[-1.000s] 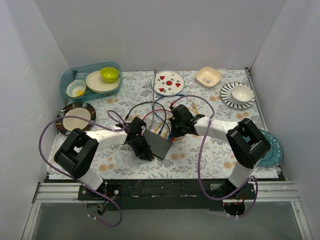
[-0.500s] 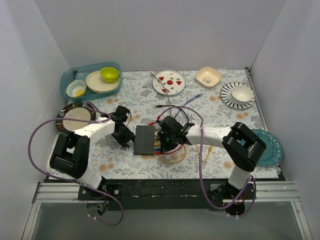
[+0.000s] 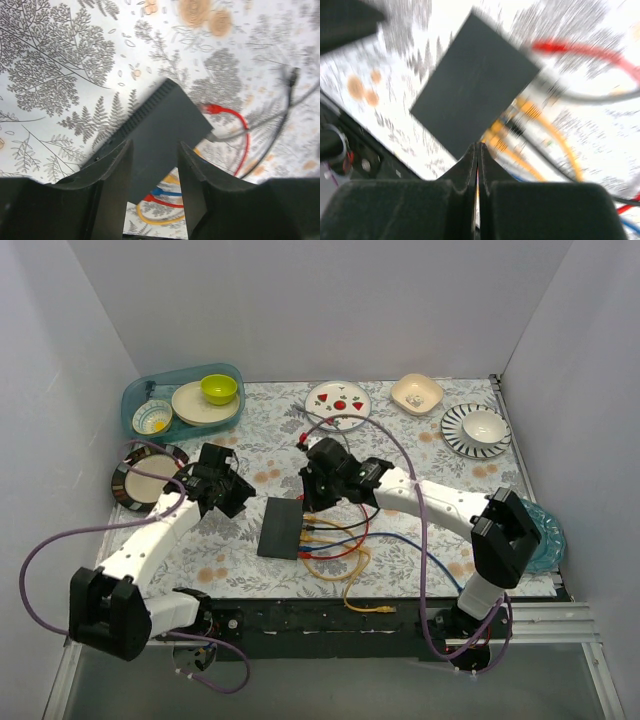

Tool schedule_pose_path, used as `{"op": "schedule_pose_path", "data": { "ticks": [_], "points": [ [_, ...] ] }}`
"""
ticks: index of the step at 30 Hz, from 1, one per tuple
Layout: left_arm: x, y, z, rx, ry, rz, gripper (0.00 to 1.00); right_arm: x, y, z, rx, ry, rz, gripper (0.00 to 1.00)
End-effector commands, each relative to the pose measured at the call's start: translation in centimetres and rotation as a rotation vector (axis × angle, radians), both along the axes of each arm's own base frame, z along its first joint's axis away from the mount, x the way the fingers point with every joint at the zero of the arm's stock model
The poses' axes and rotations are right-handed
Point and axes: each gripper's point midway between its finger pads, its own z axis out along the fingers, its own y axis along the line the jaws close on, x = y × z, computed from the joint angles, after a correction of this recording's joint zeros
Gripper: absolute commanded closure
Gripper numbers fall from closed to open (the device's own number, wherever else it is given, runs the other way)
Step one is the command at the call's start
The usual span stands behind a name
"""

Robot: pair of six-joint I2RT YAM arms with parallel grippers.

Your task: Pull the plug from the switch port

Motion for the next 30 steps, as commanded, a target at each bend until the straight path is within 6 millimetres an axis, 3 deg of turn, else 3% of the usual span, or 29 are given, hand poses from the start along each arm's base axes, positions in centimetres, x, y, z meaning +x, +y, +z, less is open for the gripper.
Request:
{"op": "schedule_pose_path", "data": {
  "ticks": [1,2,3,4,6,7,8,9,10,14,17,23,30],
  "points": [
    [-1.9,-0.7,1.9,-0.091,-0.047,0.005,0.60,5.5,-1.6,3.8,0.028,-0.100,-0.090,0.99],
    [-3.2,-1.5,1.3,-0.133,-0.035,-0.019,0.60,7.5,-2.0,3.4,0.023,-0.097,-0.125,0.99],
    [-4.2,-2.8,1.1,-0.179,-0.026,-0.054,0.60,7.9,-1.9,3.2,0.030,-0.078,-0.119,0.99],
    [-4.6,-3.7,1.2,-0.211,-0.040,-0.081,0.61,9.1,-2.3,1.6,0.002,-0.059,-0.134,0.99],
    [-7.0,-5.9,0.4,-0.254,-0.012,-0.170,0.66,10.7,-1.9,1.4,0.001,-0.059,-0.145,0.99],
    [-7.7,-6.6,0.2,-0.259,-0.003,-0.201,0.69,11.4,-2.2,-0.2,-0.032,-0.033,-0.152,0.99],
    [-8.3,-7.2,0.1,-0.259,0.004,-0.231,0.73,12.1,-1.8,0.0,-0.030,-0.036,-0.153,0.99],
    [-9.6,-8.2,-0.2,-0.255,0.019,-0.289,0.76,12.4,-1.5,-0.3,-0.031,-0.030,-0.148,0.99],
    [-10.2,-8.4,-0.4,-0.246,0.029,-0.302,0.78,12.8,-1.6,-1.6,-0.050,-0.010,-0.153,0.99],
    [-13.0,-9.3,-1.4,-0.236,0.055,-0.380,0.89,13.6,-0.9,-3.0,-0.046,0.005,-0.148,0.99],
    [-14.7,-9.4,-3.0,-0.256,0.095,-0.413,0.99,13.8,-1.1,-4.9,-0.059,0.047,-0.157,0.99],
    [-17.2,-9.6,-5.4,-0.256,0.178,-0.499,1.00,12.2,-2.6,-8.1,-0.125,0.112,-0.158,0.99],
    [-18.8,-9.0,-9.7,-0.211,0.327,-0.490,1.00,9.3,-5.0,-9.4,-0.139,0.142,-0.155,0.99]
  ]
}}
